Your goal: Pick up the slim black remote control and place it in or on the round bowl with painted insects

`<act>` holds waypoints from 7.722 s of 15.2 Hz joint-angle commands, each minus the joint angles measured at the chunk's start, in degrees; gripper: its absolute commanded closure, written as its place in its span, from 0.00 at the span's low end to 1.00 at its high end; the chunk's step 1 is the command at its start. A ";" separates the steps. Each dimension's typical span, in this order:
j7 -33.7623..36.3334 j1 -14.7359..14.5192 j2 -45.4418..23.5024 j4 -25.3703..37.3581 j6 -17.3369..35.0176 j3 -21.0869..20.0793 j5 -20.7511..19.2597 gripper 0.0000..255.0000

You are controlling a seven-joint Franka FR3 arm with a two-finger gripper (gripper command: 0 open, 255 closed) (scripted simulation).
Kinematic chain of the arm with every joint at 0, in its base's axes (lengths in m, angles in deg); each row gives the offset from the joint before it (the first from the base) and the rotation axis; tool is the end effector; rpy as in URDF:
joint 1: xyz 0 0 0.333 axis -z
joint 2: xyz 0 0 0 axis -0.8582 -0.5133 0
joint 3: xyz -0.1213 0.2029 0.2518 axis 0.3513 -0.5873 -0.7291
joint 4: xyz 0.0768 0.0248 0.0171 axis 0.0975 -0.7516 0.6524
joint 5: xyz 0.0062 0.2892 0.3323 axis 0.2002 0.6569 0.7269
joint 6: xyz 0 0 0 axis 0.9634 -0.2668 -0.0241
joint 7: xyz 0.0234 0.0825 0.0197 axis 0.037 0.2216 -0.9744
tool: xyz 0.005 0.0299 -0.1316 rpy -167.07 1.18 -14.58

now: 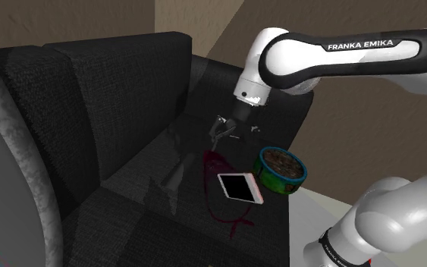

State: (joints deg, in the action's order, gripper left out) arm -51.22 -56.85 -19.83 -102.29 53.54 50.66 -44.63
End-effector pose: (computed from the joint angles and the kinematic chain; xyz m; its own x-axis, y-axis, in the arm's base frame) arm 0.4221 0.2056 0.4570 0.8458 -0.4734 -0.2458 -0.5233 -0.8258 -0.2101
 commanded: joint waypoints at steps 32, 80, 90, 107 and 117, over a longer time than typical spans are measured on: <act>43.55 -0.46 -42.43 20.25 19.31 -6.75 -24.25 1.00; 34.92 5.65 -17.95 18.41 -2.56 -5.25 -13.49 1.00; 20.63 8.87 -0.48 1.29 -5.63 3.65 -10.31 1.00; 3.03 15.55 14.93 -15.02 -8.58 18.03 -18.22 1.00; 2.24 15.42 13.29 -19.27 -2.74 17.67 -17.70 1.00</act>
State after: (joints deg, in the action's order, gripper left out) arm -48.95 -41.43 -6.52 -121.49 50.70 68.33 -62.33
